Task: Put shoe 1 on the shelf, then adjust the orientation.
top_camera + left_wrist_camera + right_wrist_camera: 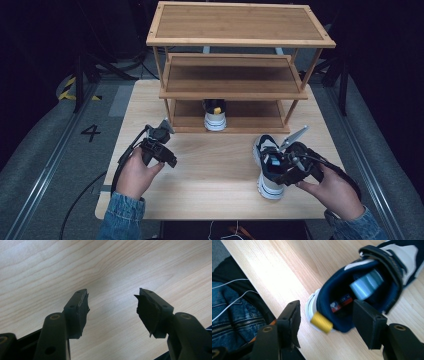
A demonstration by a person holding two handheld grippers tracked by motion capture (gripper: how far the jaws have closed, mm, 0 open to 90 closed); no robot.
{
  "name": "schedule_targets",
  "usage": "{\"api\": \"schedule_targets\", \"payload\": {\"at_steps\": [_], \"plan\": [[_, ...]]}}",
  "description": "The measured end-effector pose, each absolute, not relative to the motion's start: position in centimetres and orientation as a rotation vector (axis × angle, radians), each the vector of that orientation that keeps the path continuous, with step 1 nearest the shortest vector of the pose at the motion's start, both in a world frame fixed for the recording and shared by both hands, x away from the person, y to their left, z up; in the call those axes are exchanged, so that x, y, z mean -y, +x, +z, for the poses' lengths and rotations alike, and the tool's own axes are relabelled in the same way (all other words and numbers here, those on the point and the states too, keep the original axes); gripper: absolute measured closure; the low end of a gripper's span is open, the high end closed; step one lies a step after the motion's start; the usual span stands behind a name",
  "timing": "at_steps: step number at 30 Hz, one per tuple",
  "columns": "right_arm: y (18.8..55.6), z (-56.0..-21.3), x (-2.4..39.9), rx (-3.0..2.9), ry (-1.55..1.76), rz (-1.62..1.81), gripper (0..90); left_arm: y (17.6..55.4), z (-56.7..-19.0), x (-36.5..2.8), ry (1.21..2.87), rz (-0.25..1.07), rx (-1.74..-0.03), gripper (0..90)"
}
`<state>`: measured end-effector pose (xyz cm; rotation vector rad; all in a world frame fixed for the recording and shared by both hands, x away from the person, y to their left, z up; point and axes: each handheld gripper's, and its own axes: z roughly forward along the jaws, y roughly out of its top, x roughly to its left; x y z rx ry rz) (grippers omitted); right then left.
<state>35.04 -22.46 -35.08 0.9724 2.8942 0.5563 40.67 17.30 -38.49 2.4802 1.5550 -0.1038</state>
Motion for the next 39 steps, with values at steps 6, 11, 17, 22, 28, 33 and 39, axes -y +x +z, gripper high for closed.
{"api": "schedule_targets", "payload": {"at_steps": [6, 11, 17, 22, 28, 33, 39], "plan": [[36.4, -37.0, 21.3, -2.945, 0.971, 0.479, 48.8, 40.4, -38.7, -18.0, 2.468, -0.108, -1.581, 41.9], [36.6, -37.6, 21.1, -2.974, 0.968, 0.436, 56.6, 40.4, -38.6, -18.2, 2.463, -0.104, -1.583, 41.9], [36.6, -38.1, 21.1, -3.013, 0.964, 0.428, 66.2, 40.5, -38.7, -17.9, 2.470, -0.101, -1.576, 41.9], [36.4, -38.0, 21.0, -3.030, 0.929, 0.447, 72.7, 40.7, -38.6, -17.8, 2.475, -0.100, -1.567, 41.9], [36.2, -37.5, 20.9, -3.015, 0.875, 0.477, 73.8, 41.0, -38.7, -17.6, 2.481, -0.102, -1.560, 42.0], [36.2, -37.1, 20.7, -3.000, 0.863, 0.487, 73.7, 41.2, -38.6, -17.8, 2.480, -0.097, -1.561, 41.9], [36.5, -36.3, 20.2, -2.987, 0.818, 0.514, 73.5, 41.2, -38.7, -18.2, 2.472, -0.085, -1.564, 40.8]]}}
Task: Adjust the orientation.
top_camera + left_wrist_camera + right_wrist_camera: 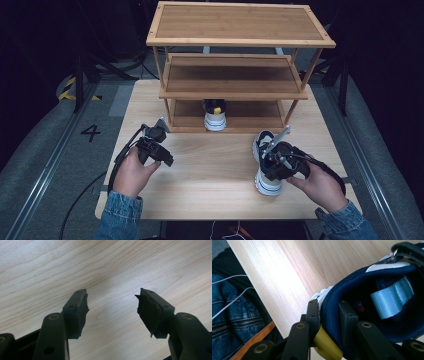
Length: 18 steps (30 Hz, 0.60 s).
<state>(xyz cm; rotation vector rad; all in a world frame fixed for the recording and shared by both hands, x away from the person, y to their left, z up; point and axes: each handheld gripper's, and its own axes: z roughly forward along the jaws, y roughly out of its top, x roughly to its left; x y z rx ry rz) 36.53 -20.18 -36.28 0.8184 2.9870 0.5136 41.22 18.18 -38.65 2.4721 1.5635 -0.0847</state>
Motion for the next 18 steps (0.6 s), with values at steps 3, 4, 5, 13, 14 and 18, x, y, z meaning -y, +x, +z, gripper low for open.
{"api": "schedule_targets", "payload": {"at_steps": [3, 4, 5, 13, 14, 18], "plan": [[37.2, -35.6, 19.7, -2.978, 0.800, 0.529, 73.4, 41.4, -38.6, -18.2, 2.479, -0.090, -1.552, 41.1], [37.4, -35.5, 19.5, -2.977, 0.793, 0.532, 73.3, 41.4, -38.6, -18.2, 2.476, -0.093, -1.555, 41.0], [37.6, -35.3, 19.4, -2.974, 0.785, 0.528, 73.3, 41.5, -38.6, -18.2, 2.473, -0.093, -1.554, 41.0], [40.0, -34.2, 18.0, -2.959, 0.732, 0.505, 72.9, 42.3, -38.1, -18.5, 2.431, -0.127, -1.552, 40.5], [40.4, -34.1, 17.7, -2.957, 0.727, 0.503, 72.9, 42.4, -38.0, -18.5, 2.430, -0.128, -1.552, 39.8], [41.9, -33.9, 16.7, -2.940, 0.684, 0.478, 72.7, 42.5, -38.0, -18.5, 2.442, -0.118, -1.547, 37.1]]}}
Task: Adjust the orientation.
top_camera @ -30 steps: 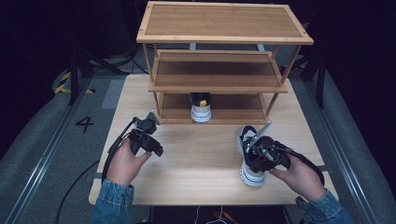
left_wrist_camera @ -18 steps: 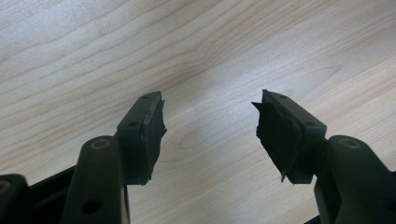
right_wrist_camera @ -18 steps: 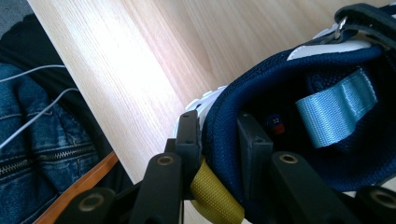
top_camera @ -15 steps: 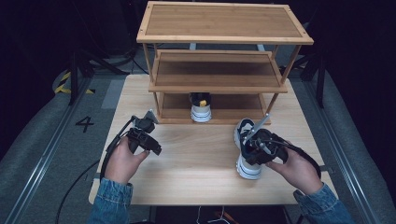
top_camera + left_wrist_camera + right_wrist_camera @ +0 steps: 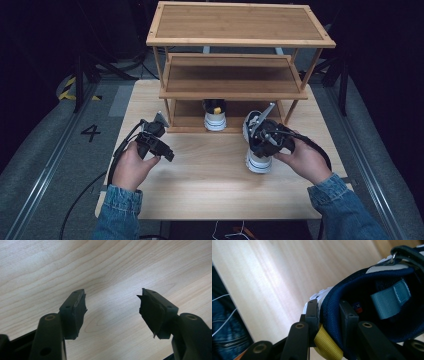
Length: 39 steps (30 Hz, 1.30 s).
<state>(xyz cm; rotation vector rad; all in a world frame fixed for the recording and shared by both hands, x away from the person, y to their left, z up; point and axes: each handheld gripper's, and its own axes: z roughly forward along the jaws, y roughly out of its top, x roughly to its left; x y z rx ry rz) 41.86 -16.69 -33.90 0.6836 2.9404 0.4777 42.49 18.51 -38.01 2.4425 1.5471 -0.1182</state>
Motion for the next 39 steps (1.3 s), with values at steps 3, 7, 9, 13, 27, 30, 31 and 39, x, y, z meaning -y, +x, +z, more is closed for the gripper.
{"api": "schedule_targets", "payload": {"at_steps": [3, 7, 9, 13, 27, 30, 31, 39], "plan": [[42.8, -33.9, 16.0, -2.937, 0.658, 0.468, 72.6, 42.6, -38.1, -18.7, 2.444, -0.111, -1.544, 36.7], [44.4, -34.1, 15.0, -2.945, 0.649, 0.450, 72.3, 42.6, -38.1, -19.0, 2.442, -0.108, -1.549, 36.7], [45.2, -34.2, 14.3, -2.945, 0.624, 0.440, 72.0, 42.5, -38.0, -19.1, 2.435, -0.099, -1.552, 36.4], [46.6, -34.5, 13.4, -2.944, 0.611, 0.437, 71.6, 42.2, -37.8, -19.6, 2.420, -0.095, -1.559, 36.5], [50.0, -35.8, 11.8, -2.919, 0.560, 0.443, 70.4, 40.9, -38.2, -21.2, 2.400, -0.100, -1.619, 36.6], [50.4, -36.0, 11.7, -2.912, 0.551, 0.455, 70.0, 40.4, -38.4, -21.6, 2.396, -0.099, -1.632, 36.7], [50.6, -36.2, 11.6, -2.902, 0.550, 0.446, 69.6, 40.1, -38.5, -21.9, 2.392, -0.097, -1.645, 36.7], [51.7, -36.3, 11.8, -2.901, 0.557, 0.516, 68.4, 39.1, -38.7, -23.1, 2.374, -0.081, -1.686, 37.0]]}}
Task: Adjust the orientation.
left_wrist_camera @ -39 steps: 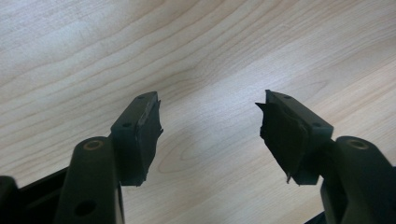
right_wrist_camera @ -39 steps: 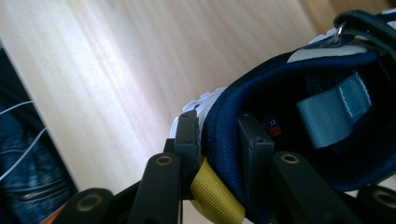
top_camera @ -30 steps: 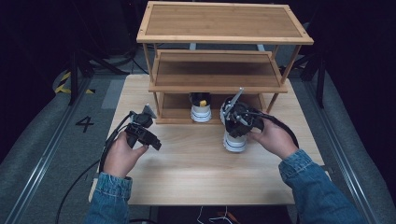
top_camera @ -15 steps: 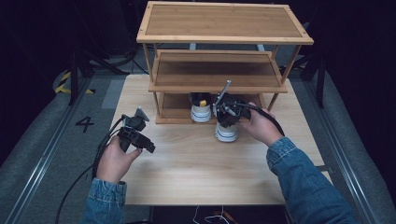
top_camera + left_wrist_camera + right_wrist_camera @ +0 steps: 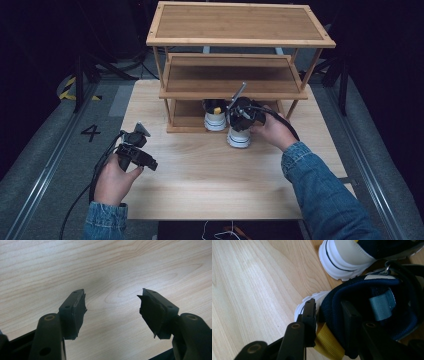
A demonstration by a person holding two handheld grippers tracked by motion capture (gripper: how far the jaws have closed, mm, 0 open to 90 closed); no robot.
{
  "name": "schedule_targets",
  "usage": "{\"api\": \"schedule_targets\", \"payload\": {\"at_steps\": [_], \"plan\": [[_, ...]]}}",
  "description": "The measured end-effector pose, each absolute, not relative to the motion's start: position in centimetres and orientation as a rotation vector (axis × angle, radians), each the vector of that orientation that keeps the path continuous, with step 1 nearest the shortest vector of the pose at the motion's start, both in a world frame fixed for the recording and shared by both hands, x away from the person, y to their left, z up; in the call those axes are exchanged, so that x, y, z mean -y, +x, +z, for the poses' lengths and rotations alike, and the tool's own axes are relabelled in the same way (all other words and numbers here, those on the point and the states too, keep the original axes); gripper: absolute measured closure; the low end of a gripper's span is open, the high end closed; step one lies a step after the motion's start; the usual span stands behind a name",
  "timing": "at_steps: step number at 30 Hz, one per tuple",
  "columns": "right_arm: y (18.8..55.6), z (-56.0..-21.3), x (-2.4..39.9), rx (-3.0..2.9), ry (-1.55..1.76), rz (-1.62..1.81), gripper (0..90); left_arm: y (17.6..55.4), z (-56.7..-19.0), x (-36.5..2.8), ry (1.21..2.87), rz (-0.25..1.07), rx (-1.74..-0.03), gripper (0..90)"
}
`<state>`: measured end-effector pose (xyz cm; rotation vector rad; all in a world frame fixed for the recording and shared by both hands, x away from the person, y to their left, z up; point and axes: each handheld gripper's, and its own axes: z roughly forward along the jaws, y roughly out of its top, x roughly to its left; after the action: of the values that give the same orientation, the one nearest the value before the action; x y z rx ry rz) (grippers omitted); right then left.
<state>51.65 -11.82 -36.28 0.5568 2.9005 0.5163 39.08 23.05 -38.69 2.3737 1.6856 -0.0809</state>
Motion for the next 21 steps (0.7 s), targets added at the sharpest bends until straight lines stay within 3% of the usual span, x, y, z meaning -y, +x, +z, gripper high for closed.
{"api": "schedule_targets", "payload": {"at_steps": [6, 11, 21], "plan": [[52.0, -36.3, 12.0, -2.884, 0.528, 0.521, 64.7, 38.9, -38.9, -23.2, 2.368, -0.094, -1.698, 37.1], [51.1, -35.8, 11.9, -2.770, 0.502, 0.486, 48.6, 39.1, -38.9, -22.9, 2.377, -0.099, -1.688, 37.1], [48.5, -32.9, 13.5, -2.676, 0.582, 0.643, 49.2, 40.3, -38.9, -21.5, 2.407, -0.111, -1.649, 37.1]]}}
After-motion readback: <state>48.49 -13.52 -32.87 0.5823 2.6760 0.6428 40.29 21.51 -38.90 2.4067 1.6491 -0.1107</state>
